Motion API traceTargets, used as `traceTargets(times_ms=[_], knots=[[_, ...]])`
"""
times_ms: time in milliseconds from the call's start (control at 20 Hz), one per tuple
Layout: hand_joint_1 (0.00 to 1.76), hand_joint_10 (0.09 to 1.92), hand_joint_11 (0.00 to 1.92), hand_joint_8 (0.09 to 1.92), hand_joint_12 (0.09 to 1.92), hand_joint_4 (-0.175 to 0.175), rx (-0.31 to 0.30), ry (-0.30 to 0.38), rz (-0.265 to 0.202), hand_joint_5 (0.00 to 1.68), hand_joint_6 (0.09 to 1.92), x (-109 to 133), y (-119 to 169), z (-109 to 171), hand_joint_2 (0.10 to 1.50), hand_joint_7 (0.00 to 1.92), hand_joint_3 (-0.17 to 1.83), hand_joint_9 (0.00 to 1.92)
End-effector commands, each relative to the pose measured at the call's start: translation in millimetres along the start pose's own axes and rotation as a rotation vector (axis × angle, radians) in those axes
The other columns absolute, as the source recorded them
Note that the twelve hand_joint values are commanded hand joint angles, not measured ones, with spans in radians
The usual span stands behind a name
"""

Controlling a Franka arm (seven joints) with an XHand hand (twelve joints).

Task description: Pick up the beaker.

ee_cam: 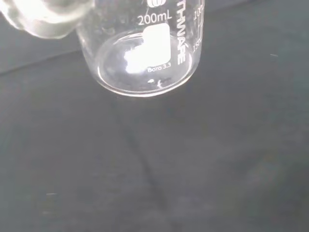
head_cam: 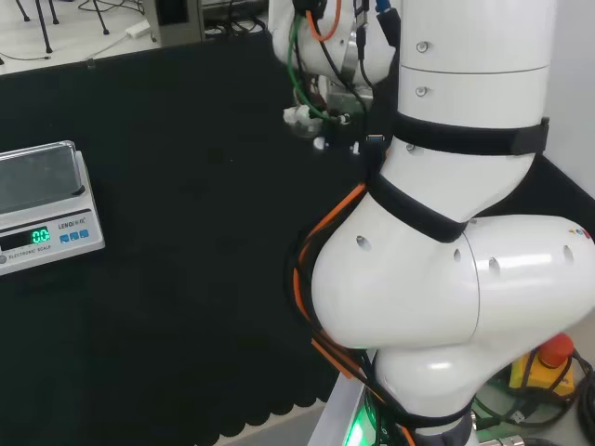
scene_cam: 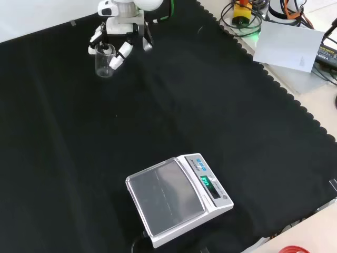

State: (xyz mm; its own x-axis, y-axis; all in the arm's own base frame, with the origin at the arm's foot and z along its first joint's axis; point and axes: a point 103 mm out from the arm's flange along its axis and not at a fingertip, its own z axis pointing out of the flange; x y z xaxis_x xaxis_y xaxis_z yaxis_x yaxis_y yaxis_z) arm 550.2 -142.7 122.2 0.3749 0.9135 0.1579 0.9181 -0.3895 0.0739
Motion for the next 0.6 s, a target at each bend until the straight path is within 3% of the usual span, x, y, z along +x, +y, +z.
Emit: traceTargets(times_ms=[50,250,600], knots=[[1.08,0.56,0.78,0.75,1.23,0.175,0.011,0.015,-0.15,1.2,0.66,66,-6,-20,0.91,1.39,0.19,1.36],[1.08,0.56,0.78,0.75,1.23,0.175,0.011,0.009,-0.259,1.2,0.66,117,-16,-33,0.91,1.39,0.19,1.36],[1.08,0.56,0.78,0.75,1.23,0.175,0.026,0.014,-0.405,1.2,0.66,207,-44,-43,0.91,1.39,0.2,1.36]])
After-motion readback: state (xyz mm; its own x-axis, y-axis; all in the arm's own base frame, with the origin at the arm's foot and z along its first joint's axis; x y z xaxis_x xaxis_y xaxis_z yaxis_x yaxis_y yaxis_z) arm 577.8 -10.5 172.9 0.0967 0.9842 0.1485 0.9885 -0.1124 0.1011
